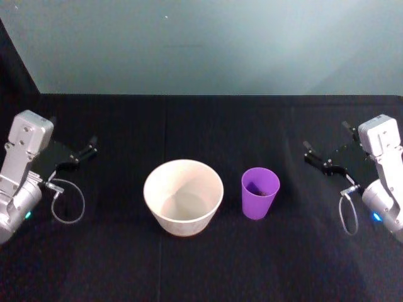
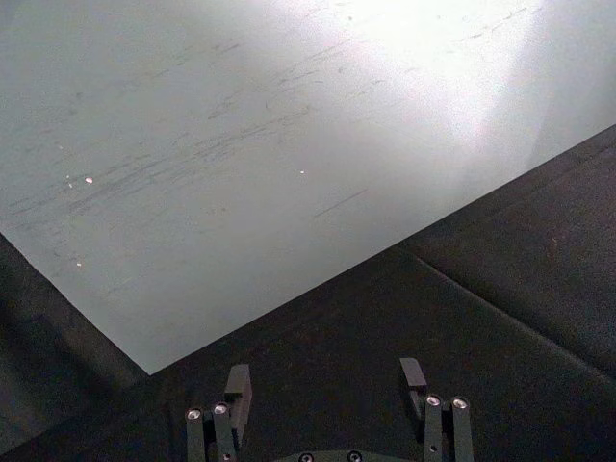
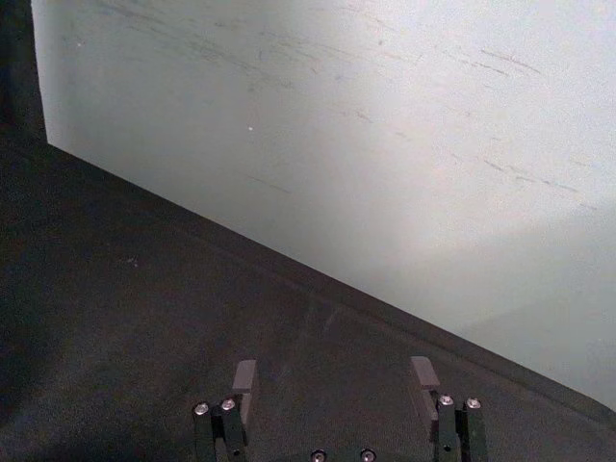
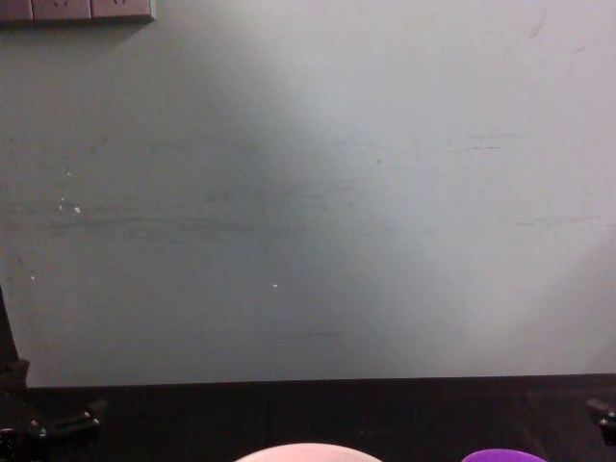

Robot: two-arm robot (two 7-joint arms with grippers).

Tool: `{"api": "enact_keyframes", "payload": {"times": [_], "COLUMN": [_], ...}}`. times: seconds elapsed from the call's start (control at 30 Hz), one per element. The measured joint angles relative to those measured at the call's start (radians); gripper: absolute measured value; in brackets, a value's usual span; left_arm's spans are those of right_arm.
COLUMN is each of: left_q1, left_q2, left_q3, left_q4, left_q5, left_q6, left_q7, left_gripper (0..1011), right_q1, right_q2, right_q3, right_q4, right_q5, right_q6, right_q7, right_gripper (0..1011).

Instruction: Pick up the cup and pour the mung beans from the cup into the bowl.

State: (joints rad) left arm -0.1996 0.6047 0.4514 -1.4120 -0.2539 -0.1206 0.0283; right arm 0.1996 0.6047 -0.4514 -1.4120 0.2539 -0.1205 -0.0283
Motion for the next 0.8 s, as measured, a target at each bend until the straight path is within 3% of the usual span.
{"api": "enact_keyframes", "payload": {"times": [0.8], "left_q1": [0.0], "left_q2": [0.0], "left_q3": [0.0], "left_q4": [0.0], "left_q5": [0.0], "left_q6": [0.0], "left_q7": [0.0], "left_gripper": [1000], "right_q1": [0.0], "right_q2": [0.0], "right_q3": [0.0], "right_q4": [0.0], "right_q5": [0.0], "right_q6": [0.0], "right_q7": [0.0], "right_gripper": [1003]}}
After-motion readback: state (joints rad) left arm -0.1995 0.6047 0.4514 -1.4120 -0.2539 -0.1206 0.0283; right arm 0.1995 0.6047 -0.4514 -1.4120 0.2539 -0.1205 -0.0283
